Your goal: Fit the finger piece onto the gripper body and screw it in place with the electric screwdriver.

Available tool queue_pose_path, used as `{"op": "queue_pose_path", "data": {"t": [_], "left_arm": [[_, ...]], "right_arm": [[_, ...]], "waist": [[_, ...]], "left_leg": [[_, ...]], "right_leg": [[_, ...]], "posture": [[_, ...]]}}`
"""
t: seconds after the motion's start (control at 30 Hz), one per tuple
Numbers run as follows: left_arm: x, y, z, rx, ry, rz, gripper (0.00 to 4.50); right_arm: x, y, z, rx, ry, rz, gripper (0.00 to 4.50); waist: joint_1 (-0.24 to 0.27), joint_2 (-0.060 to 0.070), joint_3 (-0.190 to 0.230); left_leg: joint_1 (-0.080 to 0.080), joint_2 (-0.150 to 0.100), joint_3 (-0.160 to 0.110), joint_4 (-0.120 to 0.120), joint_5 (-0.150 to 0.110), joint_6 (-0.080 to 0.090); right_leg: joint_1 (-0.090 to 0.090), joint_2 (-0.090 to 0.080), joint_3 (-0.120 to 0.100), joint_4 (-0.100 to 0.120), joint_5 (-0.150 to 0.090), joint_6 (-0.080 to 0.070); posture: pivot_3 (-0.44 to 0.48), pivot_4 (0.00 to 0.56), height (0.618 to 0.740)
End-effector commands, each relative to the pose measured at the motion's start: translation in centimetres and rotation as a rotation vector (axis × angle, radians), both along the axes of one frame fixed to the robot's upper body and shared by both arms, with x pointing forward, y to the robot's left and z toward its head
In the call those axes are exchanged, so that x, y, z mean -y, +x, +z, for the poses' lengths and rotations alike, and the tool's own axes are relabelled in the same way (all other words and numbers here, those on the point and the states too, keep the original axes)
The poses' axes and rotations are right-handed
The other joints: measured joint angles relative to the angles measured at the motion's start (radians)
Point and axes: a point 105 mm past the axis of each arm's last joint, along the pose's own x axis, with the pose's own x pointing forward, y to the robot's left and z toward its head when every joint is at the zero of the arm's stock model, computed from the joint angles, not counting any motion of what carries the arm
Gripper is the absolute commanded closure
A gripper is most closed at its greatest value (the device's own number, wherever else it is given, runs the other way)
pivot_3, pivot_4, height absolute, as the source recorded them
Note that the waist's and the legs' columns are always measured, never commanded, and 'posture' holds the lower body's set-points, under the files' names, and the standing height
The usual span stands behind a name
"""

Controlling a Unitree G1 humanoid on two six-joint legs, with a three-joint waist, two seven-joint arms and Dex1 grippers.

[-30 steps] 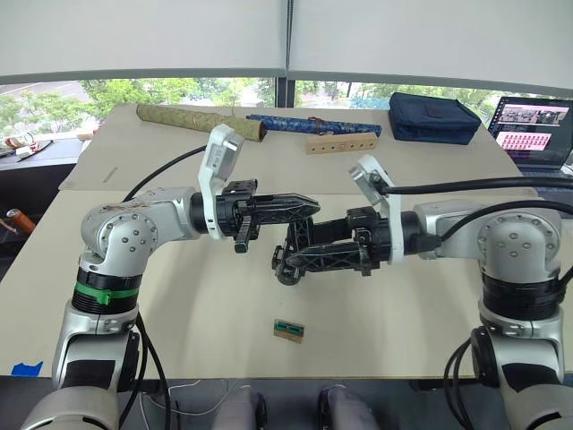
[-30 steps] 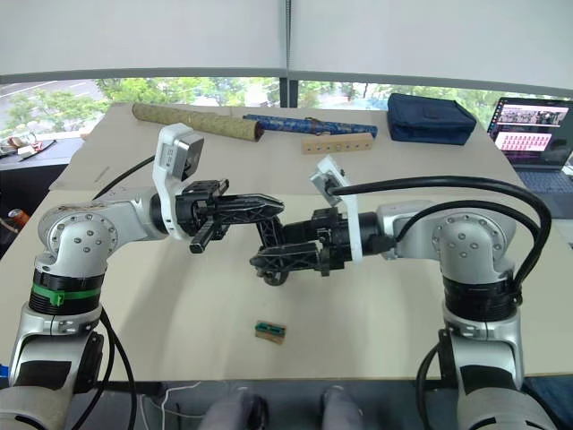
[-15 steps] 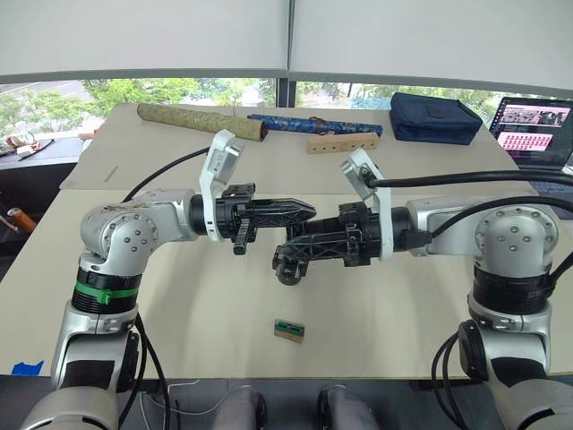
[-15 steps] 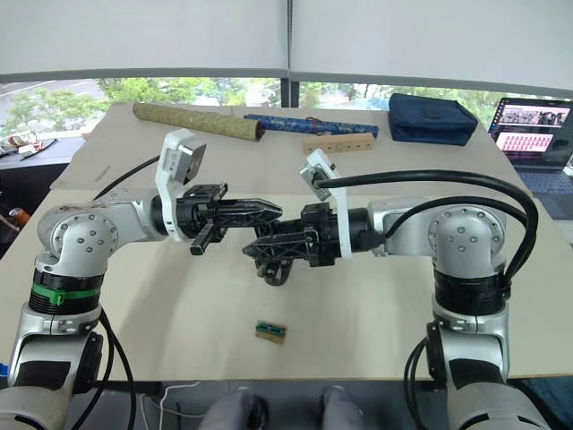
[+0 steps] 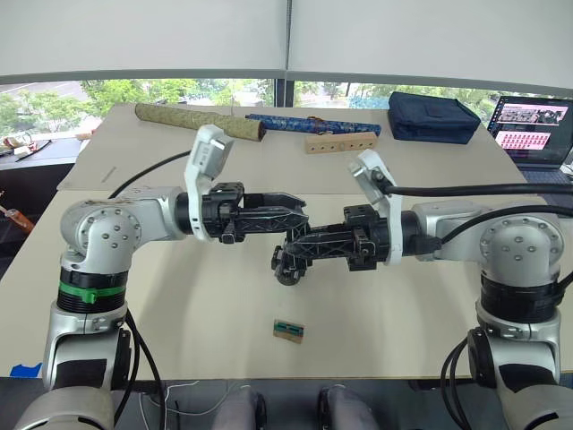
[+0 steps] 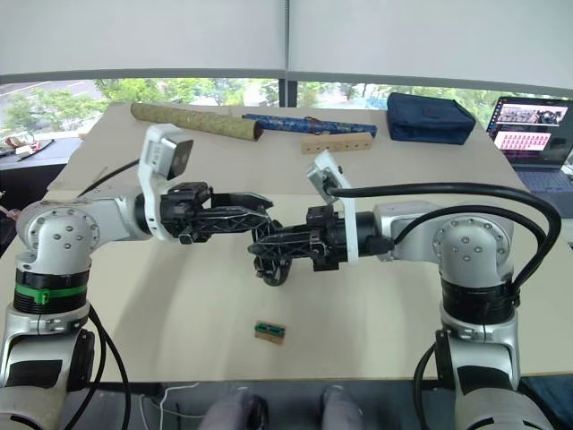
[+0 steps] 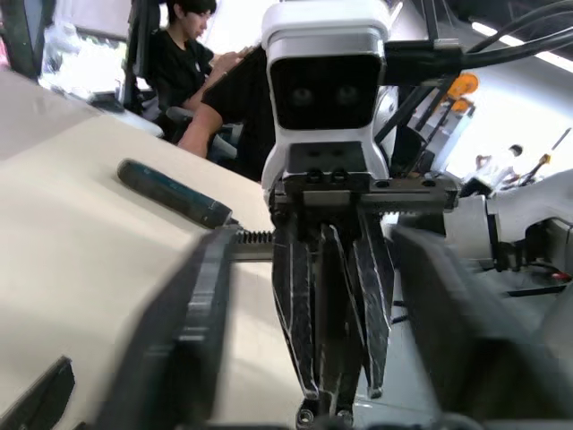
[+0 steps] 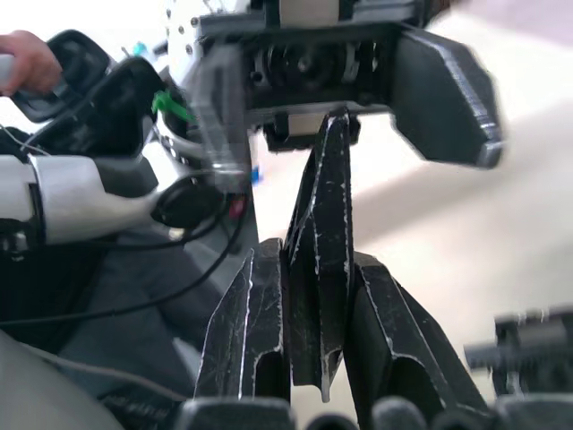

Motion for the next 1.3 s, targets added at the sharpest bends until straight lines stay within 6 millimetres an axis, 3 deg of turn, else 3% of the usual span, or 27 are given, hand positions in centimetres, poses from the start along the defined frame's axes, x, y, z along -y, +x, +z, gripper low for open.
{"op": "queue_pose_path", "data": {"t": [0.03,0.2,0.3,0.37,0.53,0.63,0.87,1.17,1.3], "left_arm": [[-2.1,0.1,0.9,0.18,-0.009,0.1,0.0],[-6.7,1.9,-3.0,0.449,0.212,0.217,0.0],[-9.4,2.5,-6.6,0.484,0.343,0.244,0.0],[-10.3,2.2,-9.5,0.472,0.428,0.217,0.0],[-10.6,3.0,-14.0,0.379,0.38,0.307,0.0],[-9.8,3.2,-16.4,0.378,0.414,0.277,0.0],[-6.5,4.8,-18.5,0.404,0.423,0.206,0.0],[-1.2,5.0,-19.0,0.345,0.352,0.08,0.0],[-0.1,5.4,-18.9,0.365,0.357,0.069,0.0]], "right_arm": [[1.2,-0.8,1.7,0.163,0.108,0.023,4.06],[2.6,0.3,1.2,0.282,0.157,-0.037,4.06],[3.5,0.4,0.2,0.367,0.174,-0.046,4.07],[3.8,0.6,-0.3,0.474,0.176,-0.059,4.07],[4.3,0.5,-2.6,0.583,0.143,-0.04,4.07],[4.5,0.6,-3.2,0.59,0.133,-0.035,4.07],[4.3,0.3,-3.1,0.593,0.159,-0.02,4.07],[3.6,-0.1,-3.6,0.595,0.151,-0.021,4.07],[3.5,-0.3,-3.7,0.593,0.149,-0.024,4.07]], "waist": [[0.0,0.0,0.0],[-0.004,0.0,0.0],[0.0,0.0,0.0],[0.002,0.0,0.0],[0.011,0.0,0.0],[0.008,0.0,0.0],[0.01,0.0,0.0],[0.009,0.0,0.0],[0.01,0.0,0.0]], "left_leg": [[0.0,0.0,0.0,0.0,0.0,0.0],[0.002,-0.001,0.002,0.0,0.0,-0.001],[0.003,-0.001,0.003,0.0,0.0,-0.001],[0.002,0.0,0.003,0.0,0.0,-0.001],[0.001,0.0,0.003,0.002,-0.001,0.001],[-0.001,0.001,0.002,0.006,-0.002,0.002],[-0.001,0.0,0.002,0.007,-0.002,0.003],[-0.001,0.0,0.002,0.007,-0.003,0.004],[-0.001,0.0,0.002,0.008,-0.003,0.005]], "right_leg": [[0.0,0.0,0.0,0.0,0.0,0.0],[0.0,0.002,0.0,-0.001,0.0,0.0],[0.0,0.002,0.0,-0.003,0.0,-0.001],[0.0,0.001,0.0,-0.003,0.0,-0.001],[0.0,0.0,-0.001,-0.002,0.0,0.0],[-0.001,-0.001,-0.002,-0.001,0.0,0.0],[0.0,-0.001,-0.002,0.0,0.0,0.0],[0.001,-0.001,-0.002,0.002,0.001,0.001],[0.001,-0.002,-0.002,0.001,0.001,0.001]], "posture": [[0.0,0.15,0.74],[0.0,0.15,0.74],[0.0,0.15,0.74],[0.0,0.15,0.74],[0.0,0.15,0.74],[0.0,0.15,0.74],[0.0,0.15,0.74],[0.0,0.15,0.74],[0.0,0.15,0.74]]}}
